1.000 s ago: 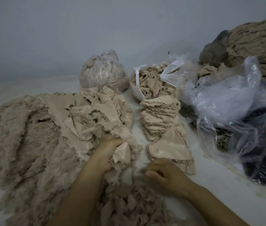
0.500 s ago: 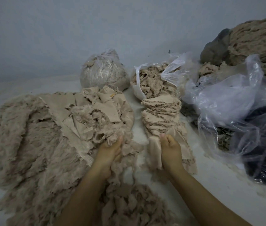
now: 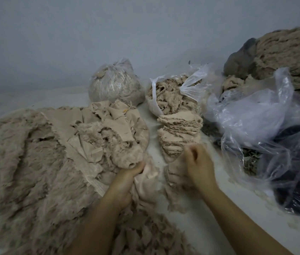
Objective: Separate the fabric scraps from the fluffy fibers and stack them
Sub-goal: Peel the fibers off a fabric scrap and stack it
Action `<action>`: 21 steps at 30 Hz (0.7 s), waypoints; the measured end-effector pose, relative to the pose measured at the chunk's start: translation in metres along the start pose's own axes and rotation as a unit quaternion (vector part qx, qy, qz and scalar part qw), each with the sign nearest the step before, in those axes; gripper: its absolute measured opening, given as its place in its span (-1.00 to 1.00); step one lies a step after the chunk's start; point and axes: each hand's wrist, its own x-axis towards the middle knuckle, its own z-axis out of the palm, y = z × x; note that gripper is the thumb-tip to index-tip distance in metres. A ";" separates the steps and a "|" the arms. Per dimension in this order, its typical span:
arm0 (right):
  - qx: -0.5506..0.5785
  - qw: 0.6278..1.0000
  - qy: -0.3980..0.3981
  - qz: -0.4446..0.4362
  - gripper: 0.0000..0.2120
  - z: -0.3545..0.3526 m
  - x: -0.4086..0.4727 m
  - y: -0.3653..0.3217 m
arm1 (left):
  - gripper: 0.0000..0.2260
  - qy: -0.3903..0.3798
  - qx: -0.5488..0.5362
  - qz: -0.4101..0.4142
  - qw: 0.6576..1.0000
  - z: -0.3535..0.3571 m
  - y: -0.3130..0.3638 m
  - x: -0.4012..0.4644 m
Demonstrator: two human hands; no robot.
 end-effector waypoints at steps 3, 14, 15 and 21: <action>0.107 0.974 -0.194 0.052 -0.68 0.024 -0.032 -0.016 | -0.76 0.000 -0.006 0.020 1.000 0.010 -0.001 -0.002; 0.308 0.919 -0.189 0.157 -0.89 0.043 -0.049 -0.025 | -0.68 0.045 -0.027 -0.001 0.999 0.005 0.003 -0.006; 0.292 0.925 -0.196 0.142 -0.86 0.044 -0.050 -0.026 | -0.65 0.044 -0.005 0.009 0.999 0.007 0.001 -0.005; 0.211 0.957 -0.178 0.089 -0.62 0.038 -0.053 -0.019 | -0.83 0.146 -0.081 0.008 0.986 0.010 0.008 0.004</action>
